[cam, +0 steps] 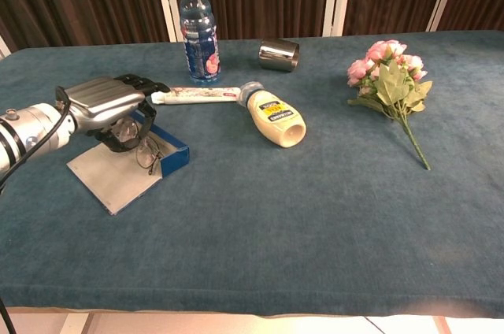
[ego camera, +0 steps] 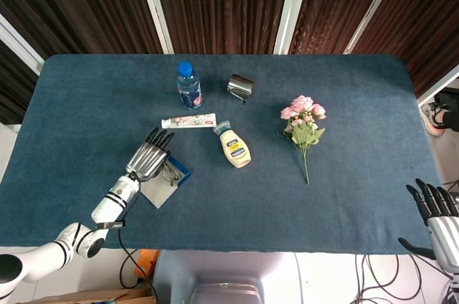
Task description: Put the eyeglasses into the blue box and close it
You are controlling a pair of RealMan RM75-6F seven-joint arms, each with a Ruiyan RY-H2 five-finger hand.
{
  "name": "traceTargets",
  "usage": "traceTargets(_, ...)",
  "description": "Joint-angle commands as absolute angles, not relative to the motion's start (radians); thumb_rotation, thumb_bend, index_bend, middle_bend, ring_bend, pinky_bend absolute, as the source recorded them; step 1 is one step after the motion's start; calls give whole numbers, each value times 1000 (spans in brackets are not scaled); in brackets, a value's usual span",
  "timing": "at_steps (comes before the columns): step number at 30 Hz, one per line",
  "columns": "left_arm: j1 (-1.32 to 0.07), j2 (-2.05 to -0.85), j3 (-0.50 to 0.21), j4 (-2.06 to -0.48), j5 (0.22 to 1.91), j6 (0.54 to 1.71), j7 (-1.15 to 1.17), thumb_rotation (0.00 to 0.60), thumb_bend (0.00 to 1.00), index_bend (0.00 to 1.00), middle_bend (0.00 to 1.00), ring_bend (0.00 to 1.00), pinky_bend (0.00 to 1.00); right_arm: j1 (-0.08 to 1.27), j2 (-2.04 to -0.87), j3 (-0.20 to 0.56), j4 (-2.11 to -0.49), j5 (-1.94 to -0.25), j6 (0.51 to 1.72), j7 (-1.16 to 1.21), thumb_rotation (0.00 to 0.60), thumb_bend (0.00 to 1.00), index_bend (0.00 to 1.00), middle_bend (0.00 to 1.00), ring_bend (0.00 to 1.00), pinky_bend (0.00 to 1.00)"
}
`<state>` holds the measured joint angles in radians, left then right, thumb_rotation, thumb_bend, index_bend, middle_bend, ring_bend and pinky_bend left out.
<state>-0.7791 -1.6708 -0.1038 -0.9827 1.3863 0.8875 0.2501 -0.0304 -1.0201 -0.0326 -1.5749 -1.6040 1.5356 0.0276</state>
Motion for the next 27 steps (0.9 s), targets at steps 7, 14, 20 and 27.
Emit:
traceTargets(7,-776,-1664,-107,-998,1370,892,263,600,363,224,5,0,18,-31,-1020,-34,-1575,-1607,1537,28,600,176,0,0,0,0)
traceTargets(14,-771,-1655,-114,-1019,1354,898,273,600,344,202,0,0,24,-31,-1021,-34,-1576,-1608,1536,26,600,176,0,0,0,0)
traceTargets(20,-769,-1648,-118,-1036,1348,907,276,600,339,181,0,0,27,-31,-1021,-34,-1576,-1608,1534,23,600,176,0,0,0,0)
traceTargets(27,-745,-1597,-115,-1132,1379,980,258,600,323,171,0,0,31,-31,-1021,-35,-1575,-1610,1533,22,600,176,0,0,0,0)
